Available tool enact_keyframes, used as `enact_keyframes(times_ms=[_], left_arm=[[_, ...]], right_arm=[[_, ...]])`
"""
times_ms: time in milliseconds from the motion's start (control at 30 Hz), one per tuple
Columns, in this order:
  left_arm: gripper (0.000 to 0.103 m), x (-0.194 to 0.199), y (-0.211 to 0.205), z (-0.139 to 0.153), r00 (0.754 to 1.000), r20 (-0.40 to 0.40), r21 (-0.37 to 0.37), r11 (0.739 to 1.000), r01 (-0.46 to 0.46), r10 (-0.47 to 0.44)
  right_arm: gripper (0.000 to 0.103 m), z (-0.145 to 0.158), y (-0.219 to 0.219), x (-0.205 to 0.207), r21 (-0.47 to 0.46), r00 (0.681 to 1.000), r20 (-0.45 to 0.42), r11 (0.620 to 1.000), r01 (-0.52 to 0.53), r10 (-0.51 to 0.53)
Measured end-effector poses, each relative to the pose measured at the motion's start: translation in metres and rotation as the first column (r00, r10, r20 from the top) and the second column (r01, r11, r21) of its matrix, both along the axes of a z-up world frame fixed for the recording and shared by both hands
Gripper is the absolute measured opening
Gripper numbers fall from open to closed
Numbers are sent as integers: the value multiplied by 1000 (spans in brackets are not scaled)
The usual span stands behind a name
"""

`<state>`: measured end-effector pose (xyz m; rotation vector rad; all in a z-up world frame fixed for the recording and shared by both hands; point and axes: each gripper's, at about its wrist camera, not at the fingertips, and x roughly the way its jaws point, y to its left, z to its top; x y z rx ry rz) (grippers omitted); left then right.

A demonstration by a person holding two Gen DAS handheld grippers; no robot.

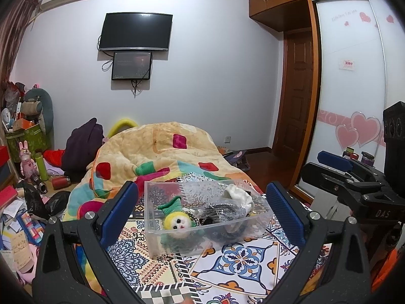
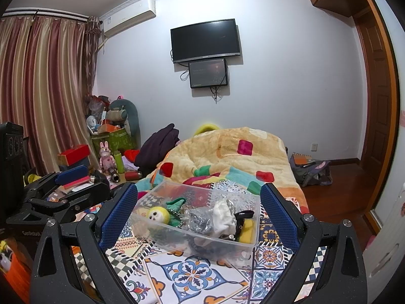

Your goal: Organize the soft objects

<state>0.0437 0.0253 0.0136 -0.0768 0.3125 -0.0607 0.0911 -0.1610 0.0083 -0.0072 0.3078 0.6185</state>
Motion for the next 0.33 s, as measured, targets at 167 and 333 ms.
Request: enact_keyframes(times_ms=[167, 333], left_arm=[[102, -1, -2, -1, 1000, -1, 8, 1000, 5, -5], [102, 0, -1, -2, 1000, -11, -7, 1000, 12, -12]], right_arm=[[97, 0, 2, 0, -1, 1000, -3, 1000, -2, 2], [97, -3, 3, 0, -3, 1000, -10, 1000, -3, 3]])
